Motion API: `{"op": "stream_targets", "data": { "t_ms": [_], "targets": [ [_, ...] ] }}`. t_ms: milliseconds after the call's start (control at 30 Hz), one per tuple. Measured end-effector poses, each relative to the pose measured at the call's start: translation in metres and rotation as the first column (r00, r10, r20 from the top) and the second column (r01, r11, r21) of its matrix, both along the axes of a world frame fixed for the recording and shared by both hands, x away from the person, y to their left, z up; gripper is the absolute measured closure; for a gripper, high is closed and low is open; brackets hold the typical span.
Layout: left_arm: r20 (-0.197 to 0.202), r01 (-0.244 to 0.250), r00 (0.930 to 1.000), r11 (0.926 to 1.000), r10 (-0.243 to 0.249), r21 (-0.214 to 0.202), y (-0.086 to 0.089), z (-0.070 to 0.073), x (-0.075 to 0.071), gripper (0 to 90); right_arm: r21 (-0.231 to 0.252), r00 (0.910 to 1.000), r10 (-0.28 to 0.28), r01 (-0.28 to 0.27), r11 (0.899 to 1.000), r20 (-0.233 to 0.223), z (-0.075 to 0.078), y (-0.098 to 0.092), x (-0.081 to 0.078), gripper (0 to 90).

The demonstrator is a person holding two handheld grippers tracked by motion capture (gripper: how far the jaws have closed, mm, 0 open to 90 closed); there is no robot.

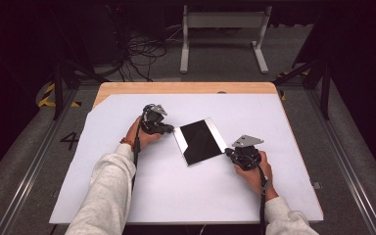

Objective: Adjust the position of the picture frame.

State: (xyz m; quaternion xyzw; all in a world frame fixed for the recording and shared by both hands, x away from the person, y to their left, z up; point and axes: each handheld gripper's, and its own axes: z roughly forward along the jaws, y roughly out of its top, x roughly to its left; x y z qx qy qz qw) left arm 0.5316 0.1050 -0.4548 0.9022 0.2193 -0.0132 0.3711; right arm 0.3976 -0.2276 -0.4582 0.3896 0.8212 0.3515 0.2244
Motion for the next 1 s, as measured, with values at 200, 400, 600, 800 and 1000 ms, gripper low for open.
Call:
{"op": "stream_targets", "data": {
  "t_ms": [200, 400, 600, 800, 1000],
  "targets": [
    [0.178, -0.102, 0.9802, 0.9917, 0.087, 0.078, -0.008, 0.006, -0.016, 85.7, -0.012, 0.9999, -0.014, 0.014, 1.0, 0.007, 0.0, 0.001, 0.001, 90.0],
    [0.222, -0.209, 0.9552, 0.9772, 0.196, 0.038, -0.007, 0.006, -0.008, 86.5, -0.013, 0.9999, -0.015, 0.015, 1.0, 0.007, 0.0, 0.0, 0.001, 90.0],
    [0.176, -0.22, 0.9609, 0.9755, 0.214, 0.014, -0.018, 0.0, 0.002, 88.1, -0.005, 0.9998, -0.017, 0.017, 1.0, 0.009, -0.001, 0.0, 0.0, 90.0],
    [0.159, -0.117, 0.9814, 0.9916, 0.107, 0.055, -0.026, 0.006, 0.0, 90.0, -0.004, 0.9999, -0.015, 0.015, 1.0, 0.003, 0.0, 0.0, 0.001, 90.0],
    [0.235, -0.202, 0.9556, 0.9758, 0.177, 0.084, -0.028, 0.005, 0.002, 90.0, -0.008, 0.9999, -0.015, 0.015, 1.0, 0.006, 0.0, 0.0, 0.001, 90.0]
  ]
}}
